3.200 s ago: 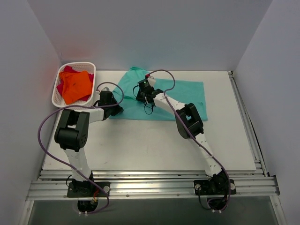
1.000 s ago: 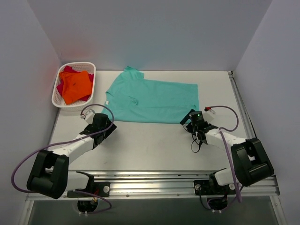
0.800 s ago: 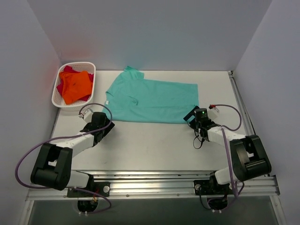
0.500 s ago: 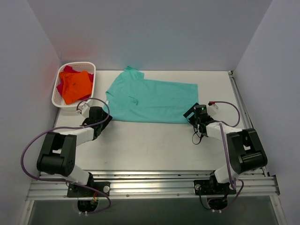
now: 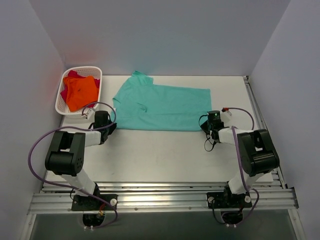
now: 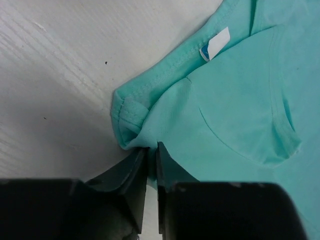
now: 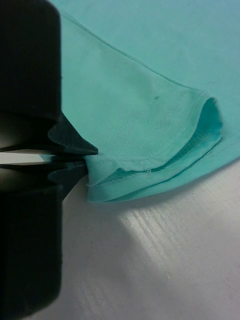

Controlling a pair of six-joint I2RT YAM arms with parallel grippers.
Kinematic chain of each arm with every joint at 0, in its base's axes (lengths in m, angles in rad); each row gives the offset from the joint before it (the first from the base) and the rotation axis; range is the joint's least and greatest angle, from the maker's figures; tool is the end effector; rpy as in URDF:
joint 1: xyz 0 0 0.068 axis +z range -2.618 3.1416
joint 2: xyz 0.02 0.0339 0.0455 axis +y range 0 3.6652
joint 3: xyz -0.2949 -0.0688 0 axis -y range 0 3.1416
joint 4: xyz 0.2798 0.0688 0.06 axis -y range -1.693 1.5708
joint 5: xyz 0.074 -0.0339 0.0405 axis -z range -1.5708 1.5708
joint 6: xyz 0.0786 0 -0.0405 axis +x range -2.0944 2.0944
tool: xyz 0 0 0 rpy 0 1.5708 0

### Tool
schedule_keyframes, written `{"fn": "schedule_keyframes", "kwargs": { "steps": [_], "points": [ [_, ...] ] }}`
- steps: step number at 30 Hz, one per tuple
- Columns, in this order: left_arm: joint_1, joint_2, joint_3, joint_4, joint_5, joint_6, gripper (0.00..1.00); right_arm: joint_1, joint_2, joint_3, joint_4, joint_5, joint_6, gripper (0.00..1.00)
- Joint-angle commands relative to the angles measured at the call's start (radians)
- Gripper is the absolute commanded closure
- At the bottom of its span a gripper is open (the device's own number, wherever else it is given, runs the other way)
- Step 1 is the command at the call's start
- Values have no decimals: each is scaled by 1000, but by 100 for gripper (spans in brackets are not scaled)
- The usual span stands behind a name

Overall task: Fold and stack the t-shirts
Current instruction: Fold the tshirt

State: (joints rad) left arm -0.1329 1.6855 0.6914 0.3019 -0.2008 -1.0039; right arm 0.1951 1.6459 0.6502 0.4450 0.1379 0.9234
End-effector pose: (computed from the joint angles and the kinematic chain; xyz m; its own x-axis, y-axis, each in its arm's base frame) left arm 0.3717 -0.0339 0.1082 -0.3209 -0.7911 -0.5208 -0.5456 0.6039 -0.5811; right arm 0.3691 0.0619 0.1259 -0.3711 0.7320 -0.5713 0.3630 0.6807 0.6363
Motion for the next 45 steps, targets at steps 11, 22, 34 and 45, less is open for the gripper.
{"fn": "schedule_keyframes", "kwargs": {
  "steps": [11,22,34,45],
  "points": [
    [6,-71,-16,-84,14,39,98,-6,-112,-26,-225,22,-35,100],
    [-60,-377,-168,-246,-14,-2,98,-3,-424,-118,-422,15,-61,100],
    [-198,-904,-286,-674,-104,-82,94,-2,-791,-207,-675,-37,-58,87],
    [-211,-1185,-185,-987,-75,-58,9,1,-978,-49,-907,77,-57,4]
  ]
}}
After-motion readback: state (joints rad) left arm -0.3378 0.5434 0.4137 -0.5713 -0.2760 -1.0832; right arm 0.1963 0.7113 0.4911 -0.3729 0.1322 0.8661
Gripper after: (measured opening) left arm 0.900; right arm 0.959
